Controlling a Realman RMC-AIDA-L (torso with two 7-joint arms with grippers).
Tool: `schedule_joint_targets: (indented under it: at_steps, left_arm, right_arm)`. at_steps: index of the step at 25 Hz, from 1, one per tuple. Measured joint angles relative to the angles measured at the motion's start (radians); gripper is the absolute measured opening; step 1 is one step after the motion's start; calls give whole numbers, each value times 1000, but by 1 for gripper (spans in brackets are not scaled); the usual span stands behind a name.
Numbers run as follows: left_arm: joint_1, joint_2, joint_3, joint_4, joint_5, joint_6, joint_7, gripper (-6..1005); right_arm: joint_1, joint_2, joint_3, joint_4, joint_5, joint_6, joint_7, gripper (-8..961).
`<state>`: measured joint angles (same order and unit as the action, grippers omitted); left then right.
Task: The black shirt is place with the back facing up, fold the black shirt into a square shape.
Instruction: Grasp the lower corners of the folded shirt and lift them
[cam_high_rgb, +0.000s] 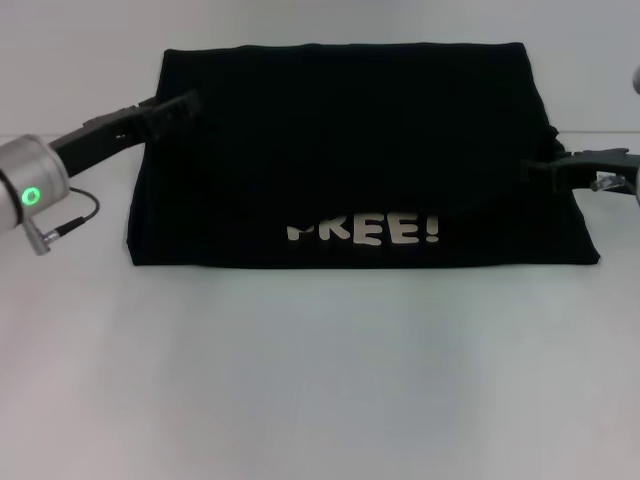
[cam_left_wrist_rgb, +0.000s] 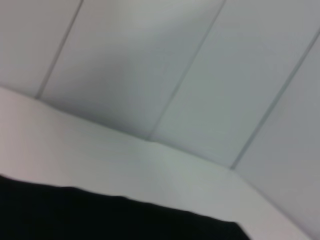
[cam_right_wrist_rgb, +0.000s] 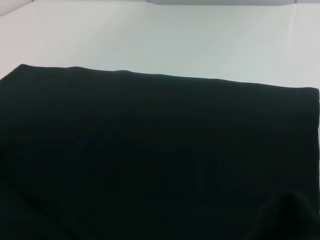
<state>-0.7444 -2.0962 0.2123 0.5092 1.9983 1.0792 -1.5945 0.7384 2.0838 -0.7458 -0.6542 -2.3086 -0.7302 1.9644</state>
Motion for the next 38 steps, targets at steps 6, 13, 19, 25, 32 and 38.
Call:
schedule_joint_targets:
  at_steps: [6, 13, 19, 25, 32, 38]
  left_arm:
    - [56, -1, 1, 85, 8, 100, -46, 741]
    - [138, 5, 1, 174, 15, 261, -81, 741]
    - [179, 19, 16, 252, 158, 385, -76, 742]
    - [173, 5, 120, 260, 289, 255, -65, 743]
    - [169, -23, 307, 251, 305, 28, -71, 744]
    - [154, -34, 373, 219, 307, -133, -76, 743]
  right_arm:
    - [-46, -6, 9, -82, 6, -119, 25, 550]
    - [-96, -24, 88, -176, 12, -336, 65, 572]
    - [-116, -70, 190, -130, 111, -497, 44, 604]
    - [-147, -106, 202, -52, 228, -537, 36, 637]
    - [-171, -119, 223, -33, 326, -575, -7, 675]
    - [-172, -121, 263, -32, 331, -573, -2, 842]
